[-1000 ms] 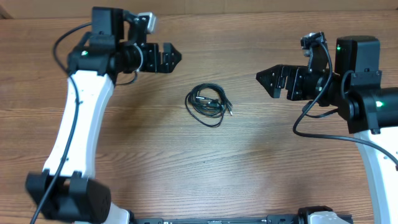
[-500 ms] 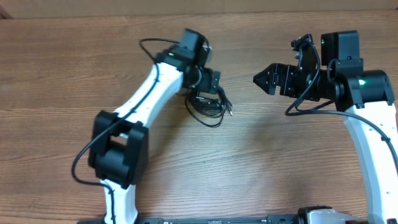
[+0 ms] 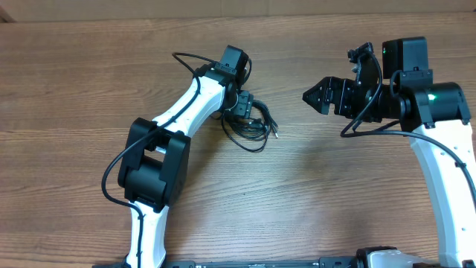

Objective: Untangle cables

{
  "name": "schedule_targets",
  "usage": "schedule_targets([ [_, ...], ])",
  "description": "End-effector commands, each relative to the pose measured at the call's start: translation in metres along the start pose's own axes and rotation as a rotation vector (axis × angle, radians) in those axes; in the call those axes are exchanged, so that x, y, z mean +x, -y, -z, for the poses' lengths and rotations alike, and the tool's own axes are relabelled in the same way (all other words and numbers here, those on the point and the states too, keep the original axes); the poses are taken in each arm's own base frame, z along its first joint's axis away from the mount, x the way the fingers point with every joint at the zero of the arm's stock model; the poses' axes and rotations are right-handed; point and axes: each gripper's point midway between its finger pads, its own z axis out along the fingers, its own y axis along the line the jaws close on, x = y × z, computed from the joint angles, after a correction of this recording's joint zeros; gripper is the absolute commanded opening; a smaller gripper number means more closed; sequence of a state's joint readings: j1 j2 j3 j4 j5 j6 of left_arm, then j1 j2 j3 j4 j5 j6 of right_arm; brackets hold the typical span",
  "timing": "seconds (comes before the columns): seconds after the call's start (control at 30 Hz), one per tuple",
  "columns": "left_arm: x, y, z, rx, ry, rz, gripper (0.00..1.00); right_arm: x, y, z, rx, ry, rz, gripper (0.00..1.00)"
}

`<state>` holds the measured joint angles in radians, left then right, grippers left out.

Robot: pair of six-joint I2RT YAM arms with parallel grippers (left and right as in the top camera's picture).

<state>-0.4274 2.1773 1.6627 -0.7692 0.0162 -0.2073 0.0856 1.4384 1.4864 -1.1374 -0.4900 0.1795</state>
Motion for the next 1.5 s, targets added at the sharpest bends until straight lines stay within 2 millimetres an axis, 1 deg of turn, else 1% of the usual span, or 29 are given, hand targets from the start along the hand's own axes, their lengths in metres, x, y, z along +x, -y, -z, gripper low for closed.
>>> schedule_targets([
  [0.0,-0.003,-0.007,-0.003,-0.028,0.005,-0.008,0.69,-0.004,-0.005,0.004,-0.007,0.013,0.009,0.90],
  [0.1,-0.002,-0.008,-0.006,-0.029,0.004,-0.014,0.56,-0.003,-0.005,0.004,-0.007,0.013,0.008,0.90],
  [0.23,0.001,-0.009,-0.014,-0.032,-0.009,-0.014,0.56,-0.003,-0.005,0.004,-0.007,0.012,0.008,0.90],
  [0.33,0.003,-0.010,-0.018,-0.034,-0.018,-0.020,0.54,-0.003,-0.005,0.004,-0.007,0.011,0.007,0.90],
  [0.5,0.005,-0.011,-0.024,-0.035,-0.028,-0.043,0.48,-0.003,-0.005,0.004,-0.007,0.011,0.007,0.90],
  [0.63,0.009,-0.012,-0.031,-0.038,-0.047,-0.076,0.37,-0.003,-0.005,0.004,-0.006,0.010,0.007,0.90],
  [0.67,0.011,-0.012,-0.034,-0.039,-0.055,-0.085,0.32,-0.003,-0.005,0.004,-0.006,0.010,0.006,0.90],
  [0.7,0.013,-0.012,-0.037,-0.040,-0.062,-0.091,0.25,-0.003,-0.005,0.004,-0.006,0.010,0.007,0.90],
  [0.73,0.015,-0.013,-0.038,-0.042,-0.069,-0.091,0.13,-0.003,-0.005,0.004,-0.007,0.013,0.008,0.90],
  [0.77,0.015,-0.016,-0.038,-0.057,-0.070,-0.090,0.04,-0.005,-0.005,0.004,-0.008,0.017,0.011,0.90],
  [0.87,0.010,-0.022,-0.028,-0.093,-0.058,-0.091,0.04,-0.007,-0.006,0.004,-0.011,0.027,0.017,0.90],
  [0.93,-0.002,-0.021,-0.009,-0.089,-0.032,-0.086,0.04,-0.008,-0.006,0.004,-0.012,0.032,0.019,0.91],
  [0.97,-0.013,-0.021,0.010,-0.085,-0.003,-0.080,0.04,-0.009,-0.007,0.004,-0.013,0.035,0.018,0.91],
  [1.0,-0.019,-0.020,0.022,-0.079,0.016,-0.076,0.04,-0.009,-0.007,0.004,-0.014,0.036,0.016,0.91],
  [1.03,-0.032,-0.019,0.049,-0.067,0.061,-0.062,0.04,-0.010,-0.008,0.004,-0.019,0.040,0.003,0.91],
  [1.07,-0.041,-0.019,0.071,-0.056,0.100,-0.043,0.04,-0.011,-0.009,0.004,-0.024,0.042,-0.009,0.91],
  [1.1,-0.046,-0.017,0.086,-0.041,0.124,-0.035,0.04,-0.012,-0.010,0.004,-0.030,0.044,-0.011,0.91],
  [1.13,-0.057,-0.011,0.120,0.007,0.184,-0.031,0.04,-0.013,-0.013,0.004,-0.047,0.047,-0.016,0.91],
  [1.23,-0.067,0.001,0.174,0.095,0.283,-0.035,0.04,-0.016,-0.023,0.005,-0.103,0.056,-0.002,0.90],
  [1.27,-0.068,0.003,0.196,0.118,0.324,-0.037,0.04,-0.019,-0.029,0.006,-0.132,0.064,0.010,0.90],
  [1.3,-0.068,0.004,0.203,0.121,0.337,-0.035,0.04,-0.020,-0.031,0.006,-0.142,0.067,0.014,0.90],
  [1.33,-0.068,0.003,0.217,0.125,0.364,-0.027,0.04,-0.022,-0.033,0.007,-0.156,0.075,0.019,0.90],
  [1.4,-0.066,0.000,0.239,0.128,0.405,-0.024,0.04,-0.028,-0.040,0.008,-0.187,0.094,0.032,0.90],
  [1.47,-0.065,-0.003,0.253,0.129,0.432,-0.012,0.04,-0.031,-0.042,0.009,-0.196,0.106,0.017,0.89],
])
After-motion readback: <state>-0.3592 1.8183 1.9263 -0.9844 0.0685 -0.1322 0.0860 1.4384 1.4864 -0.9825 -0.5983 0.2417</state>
